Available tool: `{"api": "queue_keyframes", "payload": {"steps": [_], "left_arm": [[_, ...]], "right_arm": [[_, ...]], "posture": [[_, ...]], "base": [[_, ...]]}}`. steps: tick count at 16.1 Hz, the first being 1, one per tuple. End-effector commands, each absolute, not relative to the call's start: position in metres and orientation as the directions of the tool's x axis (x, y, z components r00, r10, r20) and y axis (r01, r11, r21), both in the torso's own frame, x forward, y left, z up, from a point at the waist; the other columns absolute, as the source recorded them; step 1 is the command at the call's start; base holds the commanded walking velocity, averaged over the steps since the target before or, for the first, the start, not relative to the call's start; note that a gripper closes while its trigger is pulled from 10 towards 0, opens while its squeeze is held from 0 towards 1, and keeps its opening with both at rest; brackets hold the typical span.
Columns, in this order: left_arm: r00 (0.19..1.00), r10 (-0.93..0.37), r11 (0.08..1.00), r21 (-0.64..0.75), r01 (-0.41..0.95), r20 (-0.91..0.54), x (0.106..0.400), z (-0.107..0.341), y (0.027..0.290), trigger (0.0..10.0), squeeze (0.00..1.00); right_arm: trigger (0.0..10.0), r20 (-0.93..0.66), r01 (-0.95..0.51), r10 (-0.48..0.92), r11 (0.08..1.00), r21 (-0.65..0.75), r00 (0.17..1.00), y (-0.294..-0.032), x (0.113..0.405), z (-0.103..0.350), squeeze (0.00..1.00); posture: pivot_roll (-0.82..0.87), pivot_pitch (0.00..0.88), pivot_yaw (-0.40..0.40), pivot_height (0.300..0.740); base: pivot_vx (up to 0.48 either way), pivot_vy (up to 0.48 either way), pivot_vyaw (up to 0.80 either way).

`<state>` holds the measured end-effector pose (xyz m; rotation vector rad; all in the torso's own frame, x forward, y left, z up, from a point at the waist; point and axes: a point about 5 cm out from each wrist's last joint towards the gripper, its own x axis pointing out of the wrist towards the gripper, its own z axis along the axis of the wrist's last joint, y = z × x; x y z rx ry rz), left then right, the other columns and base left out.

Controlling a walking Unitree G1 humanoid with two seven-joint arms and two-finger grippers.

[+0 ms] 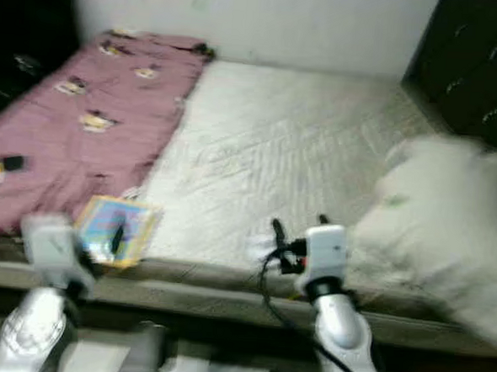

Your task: Clean up the room

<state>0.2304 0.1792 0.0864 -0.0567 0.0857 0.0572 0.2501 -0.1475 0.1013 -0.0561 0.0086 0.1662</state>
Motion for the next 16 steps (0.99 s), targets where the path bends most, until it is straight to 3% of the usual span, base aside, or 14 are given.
{"api": "queue_keyframes", "payload": {"steps": [1,2,8,13,16], "left_arm": [[0.997,0.058,0.997,-0.041,-0.060,-0.042,0.2368,0.0973,0.1802,10.0,0.00],[0.997,0.059,0.997,-0.041,-0.061,-0.042,0.2370,0.0975,0.1801,10.0,0.00],[0.999,0.035,0.998,-0.053,-0.037,-0.039,0.2360,0.0975,0.1778,10.0,0.00],[0.999,0.009,0.998,-0.066,-0.012,-0.037,0.2347,0.0982,0.1744,10.0,0.00],[0.999,0.002,0.998,-0.070,-0.005,-0.037,0.2339,0.0981,0.1736,10.0,0.00]], "right_arm": [[10.0,-0.004,-0.176,0.176,0.983,-0.055,0.984,-0.1448,0.2512,0.1035,0.00],[10.0,-0.004,-0.181,0.181,0.982,-0.058,0.983,-0.1443,0.2513,0.1034,0.00],[10.0,-0.008,-0.211,0.211,0.973,-0.088,0.977,-0.1417,0.2511,0.1023,0.00],[10.0,-0.010,-0.235,0.235,0.966,-0.105,0.972,-0.1395,0.2506,0.1019,0.00],[10.0,-0.012,-0.239,0.239,0.965,-0.107,0.971,-0.1396,0.2508,0.1015,0.00]], "posture": [[0.01,0.043,-0.013,0.614],[0.01,0.044,-0.014,0.594],[0.01,0.050,-0.019,0.594],[0.02,0.055,-0.021,0.594],[0.01,0.056,-0.021,0.594]], "base": [[0.000,0.000,0.00],[0.000,0.000,0.00],[0.000,0.000,0.00],[0.000,0.000,0.66],[0.257,0.000,0.47]]}}
